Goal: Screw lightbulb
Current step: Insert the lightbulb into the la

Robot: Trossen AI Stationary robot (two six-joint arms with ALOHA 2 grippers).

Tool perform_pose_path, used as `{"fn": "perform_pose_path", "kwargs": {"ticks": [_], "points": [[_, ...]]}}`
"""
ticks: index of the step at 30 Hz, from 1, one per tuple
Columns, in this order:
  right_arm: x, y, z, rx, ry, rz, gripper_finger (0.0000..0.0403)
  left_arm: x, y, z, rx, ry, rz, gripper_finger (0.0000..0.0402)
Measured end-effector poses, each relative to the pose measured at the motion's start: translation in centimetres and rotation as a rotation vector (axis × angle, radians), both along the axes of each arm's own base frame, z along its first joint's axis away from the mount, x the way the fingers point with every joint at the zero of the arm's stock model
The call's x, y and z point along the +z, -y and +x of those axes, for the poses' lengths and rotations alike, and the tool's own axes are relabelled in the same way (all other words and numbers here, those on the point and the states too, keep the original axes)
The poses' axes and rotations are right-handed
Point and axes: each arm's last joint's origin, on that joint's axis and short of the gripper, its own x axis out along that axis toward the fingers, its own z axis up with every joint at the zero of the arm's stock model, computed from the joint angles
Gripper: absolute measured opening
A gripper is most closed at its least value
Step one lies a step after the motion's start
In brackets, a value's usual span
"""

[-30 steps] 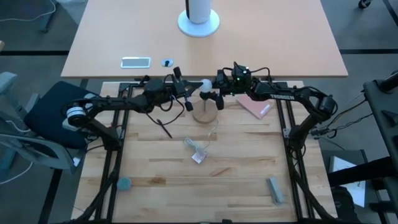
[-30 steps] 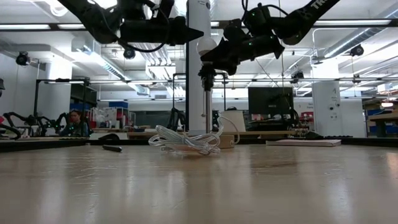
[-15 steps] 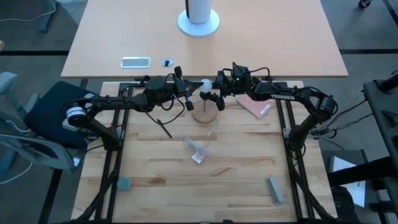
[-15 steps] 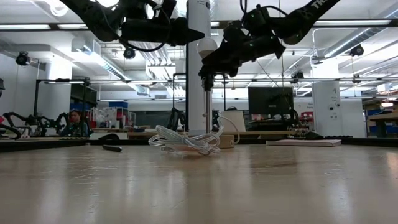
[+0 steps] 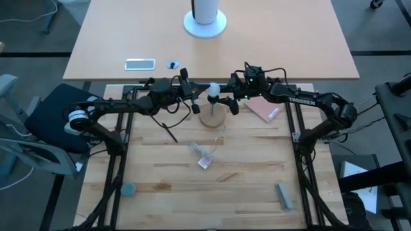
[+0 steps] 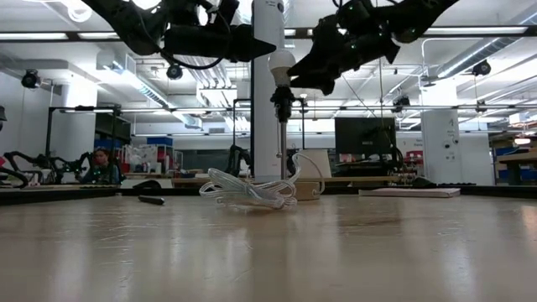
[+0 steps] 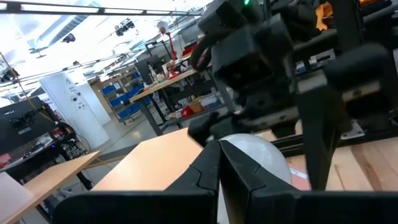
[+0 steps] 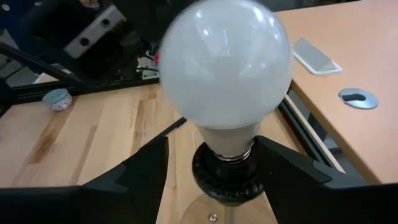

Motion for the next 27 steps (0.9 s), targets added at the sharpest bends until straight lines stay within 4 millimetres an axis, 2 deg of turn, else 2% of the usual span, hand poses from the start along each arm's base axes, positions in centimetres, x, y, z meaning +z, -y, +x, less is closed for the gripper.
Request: {"fn": "perform_pose_path", "kwargs": {"ticks": [5,13,19,27], "points": [[1.4,-0.6,-1.1,-0.005,0.020,-0.015,0.0223,0.0,0.0,0.0,0.001,-0.004,0.008,0.0000],[2.6,-0.6,-2.3,-0.223,-0.009,-0.124,0.0191,0.5,0.1,-0.3,0.009,0.011,0.014,0.0000],[2.3,-0.2,-2.1,-0.251,-0.021,-0.152,0.0151,1.6,0.3,-1.0,0.043,0.037,0.020,0.0000],[2.3,0.1,-1.7,-0.295,-0.012,-0.219,0.0080,0.2,0.4,-1.2,0.041,-0.124,-0.029,0.0000]]}}
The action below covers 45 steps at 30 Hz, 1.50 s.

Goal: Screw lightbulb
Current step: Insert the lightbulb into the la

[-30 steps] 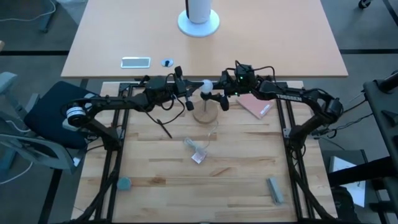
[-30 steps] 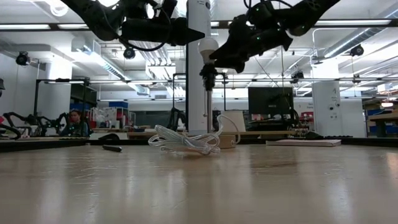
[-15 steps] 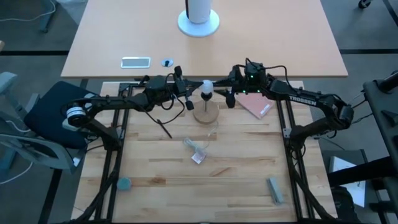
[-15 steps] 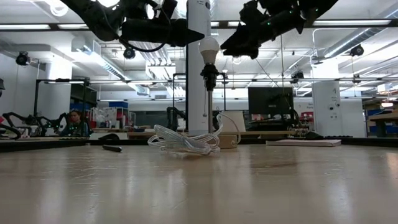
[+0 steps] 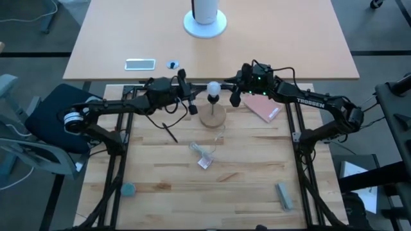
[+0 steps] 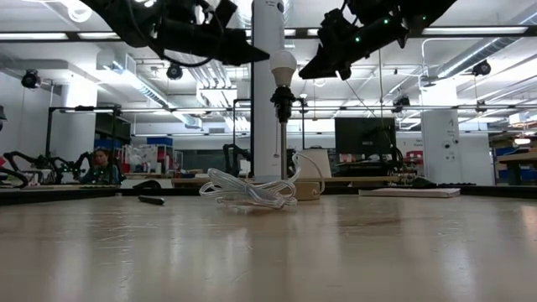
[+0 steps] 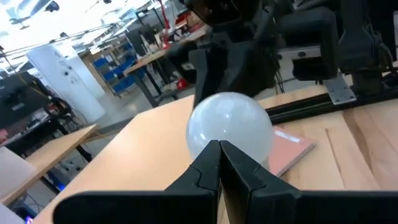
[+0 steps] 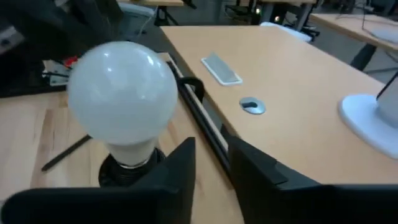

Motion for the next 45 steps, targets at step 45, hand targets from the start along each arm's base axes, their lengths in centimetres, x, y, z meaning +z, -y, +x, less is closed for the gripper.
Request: {"fn": "perform_pose_path", "kwargs": {"ticks": [45], "points": [[-0.1,-1.4,0.6,0.139,-0.022,0.009,0.0007,-1.0,-0.4,0.3,0.066,-0.048,-0.041,0.0000]]}}
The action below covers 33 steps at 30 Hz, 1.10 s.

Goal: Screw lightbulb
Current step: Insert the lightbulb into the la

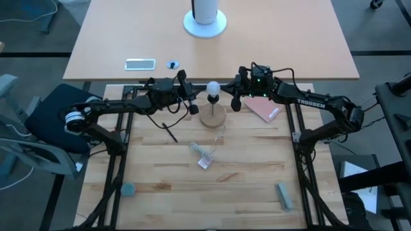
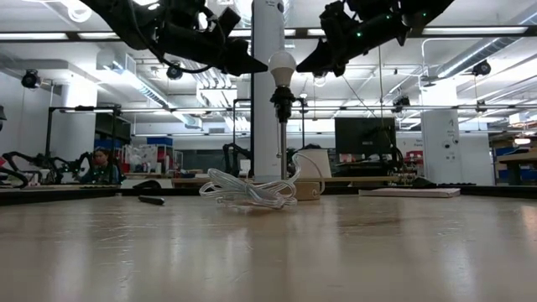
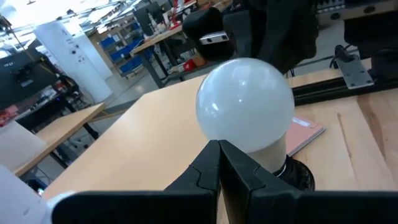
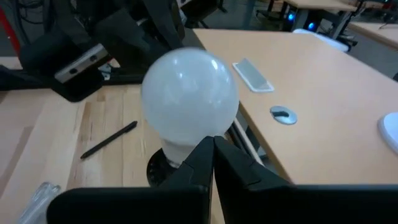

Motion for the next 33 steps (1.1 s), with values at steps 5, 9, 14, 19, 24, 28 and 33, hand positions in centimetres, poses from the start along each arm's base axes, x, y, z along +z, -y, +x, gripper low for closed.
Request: {"fn": "perform_pose_path", "kwargs": {"ticks": [5,9,14,19,24,28,33], "points": [[-0.1,0.0,0.0,-0.012,-0.005,0.007,0.0007,0.0,0.2,-0.3,-0.003,-0.022,-0.031,0.0000],[-0.1,0.2,-0.1,-0.071,-0.015,-0.015,0.0007,0.4,0.6,-0.8,-0.010,-0.026,-0.090,0.0000],[0.2,0.3,0.0,-0.090,0.000,-0.052,0.0007,0.8,1.6,-0.9,-0.130,-0.016,-0.114,0.0000],[0.4,0.3,0.0,-0.071,0.018,-0.064,0.0007,1.1,1.5,-0.5,-0.151,0.034,-0.091,0.0000],[0.3,0.2,0.1,-0.043,0.014,-0.056,0.0007,0.4,1.1,-0.1,-0.118,0.021,-0.092,0.0000],[0.3,0.0,0.1,-0.008,0.016,-0.045,0.0007,0.1,0.9,0.2,-0.111,0.023,-0.090,0.0000],[0.2,-0.4,0.3,0.010,0.007,-0.055,0.0007,-0.1,0.9,0.3,-0.103,0.017,-0.093,0.0000]]}}
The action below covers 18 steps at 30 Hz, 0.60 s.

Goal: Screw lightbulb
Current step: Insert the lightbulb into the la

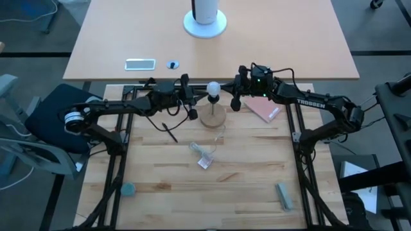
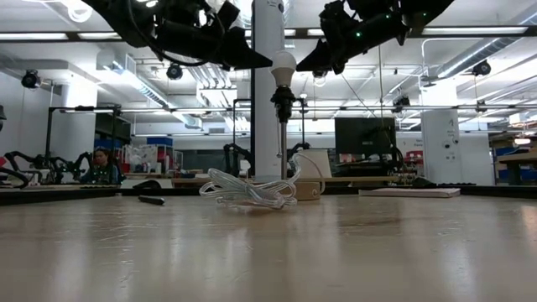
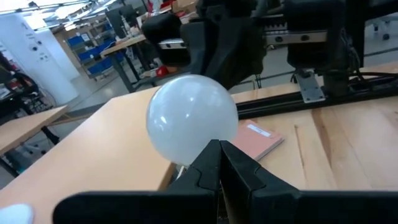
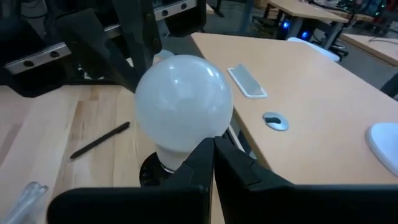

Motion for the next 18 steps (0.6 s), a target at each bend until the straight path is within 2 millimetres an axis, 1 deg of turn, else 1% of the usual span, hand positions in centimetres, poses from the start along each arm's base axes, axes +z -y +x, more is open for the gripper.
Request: {"fn": "perform_pose_path", "kwargs": {"ticks": [11,15,18], "points": [[-0.40,-0.42,0.02,0.027,-0.037,0.031,0.0007,-0.12,-0.17,-0.14,0.049,-0.018,-0.003,0.0000],[-0.32,-0.45,-0.16,-0.018,-0.049,0.024,0.0007,-0.36,0.03,-0.40,0.040,-0.066,-0.026,0.0000],[-0.05,-0.21,-0.32,-0.054,-0.035,0.004,0.0007,0.15,0.14,-0.68,0.037,-0.047,-0.023,0.0000]]}}
